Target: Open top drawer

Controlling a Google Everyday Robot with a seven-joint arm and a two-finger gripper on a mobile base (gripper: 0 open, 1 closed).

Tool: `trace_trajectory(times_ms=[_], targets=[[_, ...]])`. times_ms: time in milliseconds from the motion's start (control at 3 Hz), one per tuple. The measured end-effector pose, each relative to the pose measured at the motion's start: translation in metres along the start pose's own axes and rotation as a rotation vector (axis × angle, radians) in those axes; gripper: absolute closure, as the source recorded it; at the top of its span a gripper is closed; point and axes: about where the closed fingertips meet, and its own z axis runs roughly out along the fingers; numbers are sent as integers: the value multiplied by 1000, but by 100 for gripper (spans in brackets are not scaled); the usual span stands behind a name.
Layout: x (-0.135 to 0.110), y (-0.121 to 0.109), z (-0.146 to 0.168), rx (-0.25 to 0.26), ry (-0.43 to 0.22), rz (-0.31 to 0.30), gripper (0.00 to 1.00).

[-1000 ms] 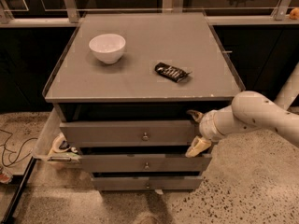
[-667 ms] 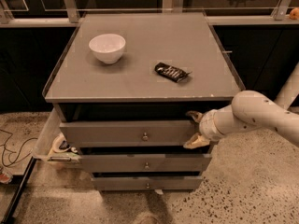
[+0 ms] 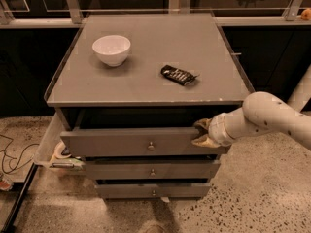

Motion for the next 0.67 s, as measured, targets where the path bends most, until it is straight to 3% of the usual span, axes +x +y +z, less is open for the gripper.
trace_trajectory(times_ms=[333, 667], targets=[[-4, -2, -6, 0, 0, 0, 100], [-12, 4, -12, 2, -15, -1, 100]])
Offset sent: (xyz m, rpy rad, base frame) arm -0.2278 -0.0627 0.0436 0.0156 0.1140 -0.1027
